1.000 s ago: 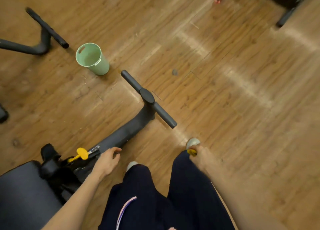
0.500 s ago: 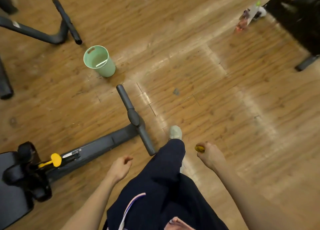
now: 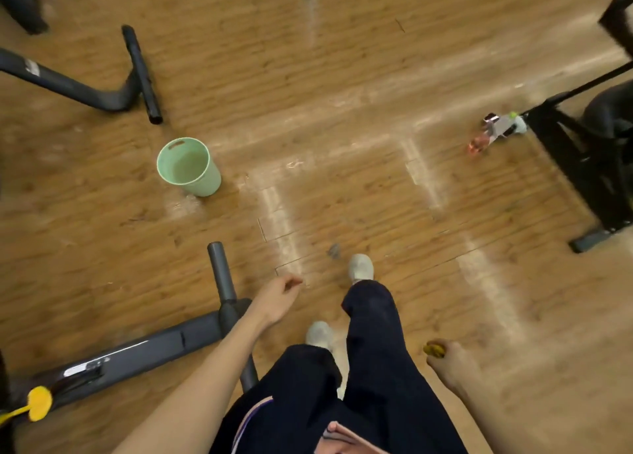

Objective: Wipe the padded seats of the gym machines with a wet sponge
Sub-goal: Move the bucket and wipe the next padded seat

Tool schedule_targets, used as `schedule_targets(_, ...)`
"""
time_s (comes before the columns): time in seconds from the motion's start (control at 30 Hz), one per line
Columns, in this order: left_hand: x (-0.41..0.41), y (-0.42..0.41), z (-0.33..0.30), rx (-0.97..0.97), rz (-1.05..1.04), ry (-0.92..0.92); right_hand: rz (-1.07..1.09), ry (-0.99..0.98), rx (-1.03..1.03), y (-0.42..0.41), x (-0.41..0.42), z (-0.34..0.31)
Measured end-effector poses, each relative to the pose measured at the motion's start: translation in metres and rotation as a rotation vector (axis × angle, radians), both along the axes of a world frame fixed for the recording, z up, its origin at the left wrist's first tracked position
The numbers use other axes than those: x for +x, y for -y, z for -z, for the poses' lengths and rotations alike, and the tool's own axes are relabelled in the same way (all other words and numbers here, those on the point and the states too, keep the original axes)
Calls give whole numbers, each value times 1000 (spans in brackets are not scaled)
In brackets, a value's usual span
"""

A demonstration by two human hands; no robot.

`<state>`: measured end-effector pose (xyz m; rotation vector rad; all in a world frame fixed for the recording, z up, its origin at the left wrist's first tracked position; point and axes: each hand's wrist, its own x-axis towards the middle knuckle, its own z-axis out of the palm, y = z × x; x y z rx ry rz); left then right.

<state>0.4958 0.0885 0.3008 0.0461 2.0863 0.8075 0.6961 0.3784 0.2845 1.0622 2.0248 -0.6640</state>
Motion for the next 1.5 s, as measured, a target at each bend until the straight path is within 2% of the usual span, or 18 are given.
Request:
schedule_targets(0.1,-41,-3,12,-41,-80,8,-40,-24,-37,-23,-85,6)
schedule_targets(0.23,-76,6,19,-150,-290,54,-143,-89,-147,-37,-218,6)
schedule_targets(0.43,-113,22,12,-234,-670,69,-513,-248,-258,-16,-414,-25)
schedule_targets(0.63,-163,40,32,-285,-913,168,-712,-227,-258,11,-560,-14)
schedule_targets(0.73,-228,45,46,-239,-985,202,-727,-159,-230,13,-618,-4)
schedule_targets(0.83,-318,44,47,-143,-967,215,-682,-125,-177,9,-668,-1)
schedule_targets(1.0,-476,47,21,65,-903,94,-629,-83,-101,11,-751,-7)
schedule_targets(1.13,-571,63,10,122,-924,48,-598,-61,-84,24,-829,-7)
schedule_targets(1.3,-637,98,23,50,-1073,70,-685,-31,-143,71,-951,11)
schedule_targets(1.5,-657,139,25,-62,-1336,184,-932,-28,-273,178,-1100,-3)
